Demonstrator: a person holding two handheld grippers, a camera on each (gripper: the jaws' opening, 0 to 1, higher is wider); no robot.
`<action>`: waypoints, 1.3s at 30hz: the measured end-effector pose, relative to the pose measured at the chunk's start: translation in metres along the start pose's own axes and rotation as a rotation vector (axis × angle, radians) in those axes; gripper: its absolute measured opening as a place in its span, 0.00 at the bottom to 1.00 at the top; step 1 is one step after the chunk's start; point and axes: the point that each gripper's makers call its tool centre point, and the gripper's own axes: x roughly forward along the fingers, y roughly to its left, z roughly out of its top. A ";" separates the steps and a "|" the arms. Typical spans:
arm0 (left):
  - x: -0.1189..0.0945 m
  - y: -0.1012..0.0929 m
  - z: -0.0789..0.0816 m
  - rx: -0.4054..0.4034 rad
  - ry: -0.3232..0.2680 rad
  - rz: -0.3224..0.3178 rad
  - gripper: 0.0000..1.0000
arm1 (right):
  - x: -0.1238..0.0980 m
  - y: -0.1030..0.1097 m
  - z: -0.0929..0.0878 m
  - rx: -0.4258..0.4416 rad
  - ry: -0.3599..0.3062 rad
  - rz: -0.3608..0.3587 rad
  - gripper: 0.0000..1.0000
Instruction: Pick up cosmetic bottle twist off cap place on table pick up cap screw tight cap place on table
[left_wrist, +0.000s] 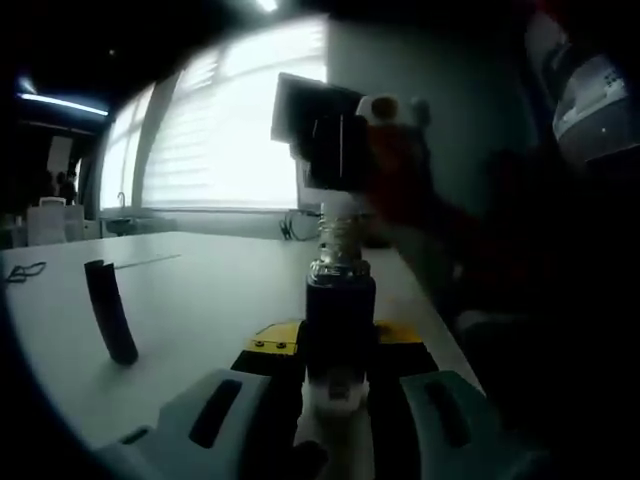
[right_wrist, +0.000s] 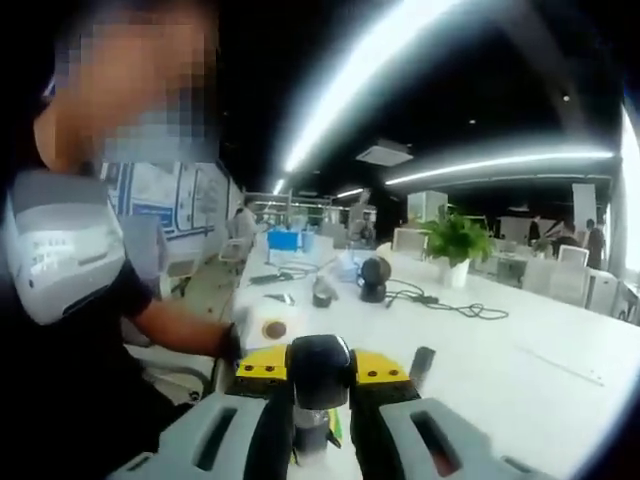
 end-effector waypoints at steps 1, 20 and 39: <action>0.000 0.000 0.000 0.000 0.000 -0.001 0.14 | 0.001 0.001 0.000 0.000 0.000 0.004 0.15; -0.001 -0.002 -0.001 0.003 0.005 -0.002 0.14 | 0.015 0.006 -0.014 -0.012 0.046 0.048 0.15; 0.000 -0.002 -0.001 0.002 0.007 -0.009 0.14 | 0.018 0.008 -0.024 0.000 0.053 0.065 0.15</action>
